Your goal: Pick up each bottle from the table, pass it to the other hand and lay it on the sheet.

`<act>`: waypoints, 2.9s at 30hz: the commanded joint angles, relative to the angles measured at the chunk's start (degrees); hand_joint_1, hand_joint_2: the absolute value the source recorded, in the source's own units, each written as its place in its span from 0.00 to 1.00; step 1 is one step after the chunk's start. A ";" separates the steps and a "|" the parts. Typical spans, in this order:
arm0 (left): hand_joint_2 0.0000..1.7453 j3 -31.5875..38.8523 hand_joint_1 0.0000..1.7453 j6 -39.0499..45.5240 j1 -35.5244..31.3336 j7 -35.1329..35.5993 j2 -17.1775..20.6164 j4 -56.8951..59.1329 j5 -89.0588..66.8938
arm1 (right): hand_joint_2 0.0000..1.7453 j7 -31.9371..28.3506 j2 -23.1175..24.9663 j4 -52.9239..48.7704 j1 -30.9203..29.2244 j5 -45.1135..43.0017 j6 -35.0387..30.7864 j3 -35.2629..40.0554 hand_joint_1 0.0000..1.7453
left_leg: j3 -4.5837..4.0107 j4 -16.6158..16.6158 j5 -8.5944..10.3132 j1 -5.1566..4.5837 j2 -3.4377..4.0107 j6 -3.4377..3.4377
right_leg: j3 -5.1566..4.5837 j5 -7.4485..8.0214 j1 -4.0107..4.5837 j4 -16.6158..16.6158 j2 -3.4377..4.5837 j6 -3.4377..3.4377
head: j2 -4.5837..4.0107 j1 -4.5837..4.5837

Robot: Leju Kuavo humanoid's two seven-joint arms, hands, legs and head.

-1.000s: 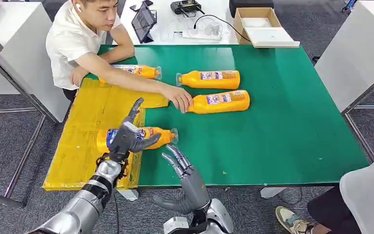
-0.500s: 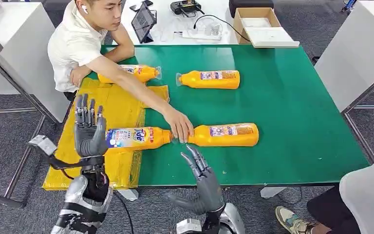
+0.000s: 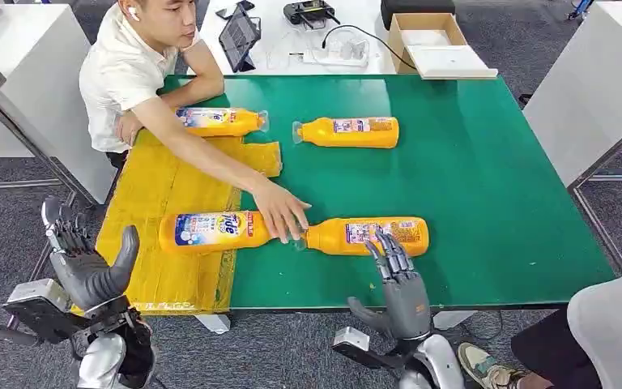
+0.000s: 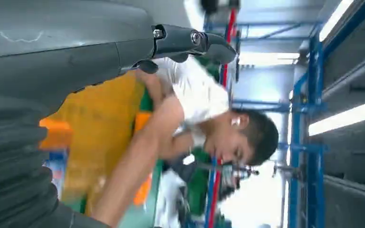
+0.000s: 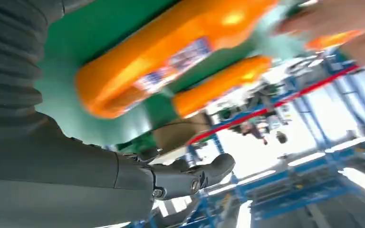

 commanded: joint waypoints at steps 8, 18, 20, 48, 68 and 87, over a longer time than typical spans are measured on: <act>1.00 -9.93 0.00 3.00 0.17 1.59 1.97 2.59 -16.45 | 1.00 5.56 -2.58 16.89 -12.67 6.89 4.02 -6.13 0.00 | 0.08 -0.05 0.03 -0.01 0.11 -0.06 | 0.08 0.05 0.01 -0.07 0.00 -0.08 | -0.02 0.00; 1.00 -19.67 0.00 -3.19 -0.65 6.74 4.38 8.44 -22.96 | 1.00 5.39 -2.11 28.01 -21.67 5.56 7.39 -4.47 0.00 | 0.13 -0.08 0.03 -0.04 0.18 -0.04 | 0.08 0.05 -0.02 -0.06 0.08 -0.05 | 0.00 0.00; 1.00 -19.72 0.00 -3.20 -0.61 6.74 4.33 8.53 -22.96 | 1.00 5.40 -1.95 28.02 -21.98 5.56 7.53 -4.38 0.00 | 0.15 -0.08 0.04 -0.01 0.22 -0.08 | 0.11 0.07 0.01 -0.09 0.08 -0.10 | 0.00 -0.02; 1.00 -22.22 0.00 -8.03 -3.11 10.09 3.67 11.78 -22.37 | 1.00 18.98 -0.48 44.47 -33.04 8.92 28.28 4.15 0.00 | 0.13 -0.02 0.03 0.01 0.16 -0.06 | 0.09 0.05 0.03 -0.04 0.04 -0.08 | 0.00 0.00; 1.00 -22.50 0.00 -22.63 -3.26 13.94 3.84 10.94 -9.62 | 1.00 22.67 -0.18 48.29 -37.58 9.55 36.87 9.72 1.00 | 0.79 -0.05 0.14 0.05 0.12 -0.07 | 0.74 0.15 0.08 -0.13 -0.07 -0.10 | -0.02 0.00; 1.00 -23.13 0.00 -22.82 -3.64 12.91 4.27 11.36 -8.75 | 1.00 7.80 0.24 39.81 -33.50 -2.96 35.46 8.16 1.00 | 0.81 -0.06 0.12 0.05 0.11 -0.05 | 0.77 0.13 0.09 -0.13 -0.07 -0.07 | 0.00 0.00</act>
